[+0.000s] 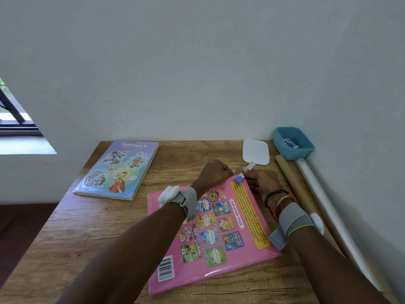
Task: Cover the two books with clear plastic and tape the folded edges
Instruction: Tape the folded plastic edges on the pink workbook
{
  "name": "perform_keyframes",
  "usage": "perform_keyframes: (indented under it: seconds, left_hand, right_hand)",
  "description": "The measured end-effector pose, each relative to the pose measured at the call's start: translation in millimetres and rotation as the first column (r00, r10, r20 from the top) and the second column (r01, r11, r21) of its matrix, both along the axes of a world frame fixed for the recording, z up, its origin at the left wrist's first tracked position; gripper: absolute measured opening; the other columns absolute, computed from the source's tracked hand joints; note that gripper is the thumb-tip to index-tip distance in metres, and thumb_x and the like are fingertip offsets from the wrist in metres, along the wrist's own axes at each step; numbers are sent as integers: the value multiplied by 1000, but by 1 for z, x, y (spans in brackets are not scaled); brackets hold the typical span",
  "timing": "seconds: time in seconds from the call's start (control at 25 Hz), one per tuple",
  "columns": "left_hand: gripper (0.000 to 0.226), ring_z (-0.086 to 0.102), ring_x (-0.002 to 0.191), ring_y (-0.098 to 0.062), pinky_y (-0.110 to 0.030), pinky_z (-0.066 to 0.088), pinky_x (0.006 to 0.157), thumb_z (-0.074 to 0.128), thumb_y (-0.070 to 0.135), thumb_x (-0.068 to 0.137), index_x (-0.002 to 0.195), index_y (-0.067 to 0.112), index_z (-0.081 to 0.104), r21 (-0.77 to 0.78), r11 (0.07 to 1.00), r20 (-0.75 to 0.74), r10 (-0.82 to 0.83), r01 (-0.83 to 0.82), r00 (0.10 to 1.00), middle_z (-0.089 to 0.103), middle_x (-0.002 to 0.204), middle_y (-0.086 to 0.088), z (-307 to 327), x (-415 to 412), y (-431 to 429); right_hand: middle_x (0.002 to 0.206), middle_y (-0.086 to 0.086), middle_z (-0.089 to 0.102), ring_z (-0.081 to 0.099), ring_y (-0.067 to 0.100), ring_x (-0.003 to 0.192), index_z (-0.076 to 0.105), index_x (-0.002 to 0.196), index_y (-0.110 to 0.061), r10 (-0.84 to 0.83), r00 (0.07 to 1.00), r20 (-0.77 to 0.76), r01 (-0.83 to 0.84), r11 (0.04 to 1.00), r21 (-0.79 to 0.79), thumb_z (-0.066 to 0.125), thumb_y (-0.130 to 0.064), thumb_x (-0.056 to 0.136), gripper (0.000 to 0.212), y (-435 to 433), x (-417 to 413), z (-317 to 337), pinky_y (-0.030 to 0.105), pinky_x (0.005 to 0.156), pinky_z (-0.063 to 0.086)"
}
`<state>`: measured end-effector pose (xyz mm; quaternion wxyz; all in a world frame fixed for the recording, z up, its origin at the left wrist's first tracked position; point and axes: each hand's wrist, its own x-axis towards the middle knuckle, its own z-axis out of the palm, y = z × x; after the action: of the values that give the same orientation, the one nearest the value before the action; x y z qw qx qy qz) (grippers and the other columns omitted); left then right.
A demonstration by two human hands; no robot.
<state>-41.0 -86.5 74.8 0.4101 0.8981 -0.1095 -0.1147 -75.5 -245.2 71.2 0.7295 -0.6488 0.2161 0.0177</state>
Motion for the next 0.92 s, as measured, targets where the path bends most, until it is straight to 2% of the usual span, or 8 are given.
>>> perform_keyframes:
  seconds: [0.08, 0.24, 0.4, 0.6, 0.68, 0.76, 0.92]
  left_hand:
    - [29, 69, 88, -20, -29, 53, 80, 62, 34, 94, 98, 8, 75, -7, 1000, -14, -16, 16, 1000, 74, 99, -8, -2, 0, 1]
    - [20, 63, 74, -9, -19, 48, 65, 65, 33, 92, 83, 16, 71, -49, 999, 11, 12, -12, 1000, 72, 90, -2, -4, -2, 2]
    - [23, 69, 84, -18, -31, 54, 79, 65, 38, 89, 73, 22, 70, -16, 984, 63, 175, -175, 982, 75, 89, -2, -10, 8, 14]
    - [26, 70, 75, -18, -36, 58, 77, 65, 36, 90, 69, 22, 69, -102, 968, 51, 236, -230, 970, 73, 78, -2, -11, 10, 23]
    - [28, 70, 73, -16, -38, 58, 77, 65, 38, 90, 66, 22, 68, -94, 965, 53, 250, -245, 967, 73, 76, -1, -14, 9, 22]
    - [30, 70, 74, -16, -39, 58, 78, 63, 42, 89, 67, 22, 69, -77, 959, 57, 278, -273, 959, 73, 76, 1, -16, 11, 23]
    - [33, 68, 86, -21, -37, 55, 83, 59, 47, 88, 74, 19, 70, -59, 916, 57, 400, -397, 915, 73, 85, 1, -15, 13, 29]
  right_hand:
    - [89, 17, 73, 67, 22, 64, 71, 93, 6, -23, 1000, 9, 23, 999, -42, 75, -15, 80, 25, 2, 0, 0, 26, 54, 55]
    - [90, 15, 74, 67, 20, 64, 72, 95, 2, 37, 999, -30, -38, 999, -7, 77, -21, 78, 30, -3, -1, 3, 27, 55, 53]
    - [90, 14, 71, 64, 16, 65, 71, 94, -1, 105, 993, -57, -106, 994, -15, 77, -21, 78, 26, -15, -13, 2, 23, 52, 54]
    - [84, 13, 70, 62, 16, 63, 69, 90, -1, 98, 993, -68, -99, 995, -9, 76, -15, 79, 19, -15, -24, 2, 21, 49, 53]
    - [77, 15, 68, 59, 15, 55, 68, 78, -2, 69, 997, -46, -71, 997, -37, 76, -11, 79, 12, -10, -24, 2, 20, 47, 51]
    - [75, 18, 67, 56, 16, 50, 67, 71, -3, 44, 999, -21, -45, 996, -72, 77, -10, 78, 14, -6, -23, 2, 21, 47, 50]
    - [82, 14, 70, 61, 17, 63, 69, 81, -6, 111, 991, -68, -115, 992, -47, 77, -17, 79, 14, -16, -30, 8, 23, 54, 53]
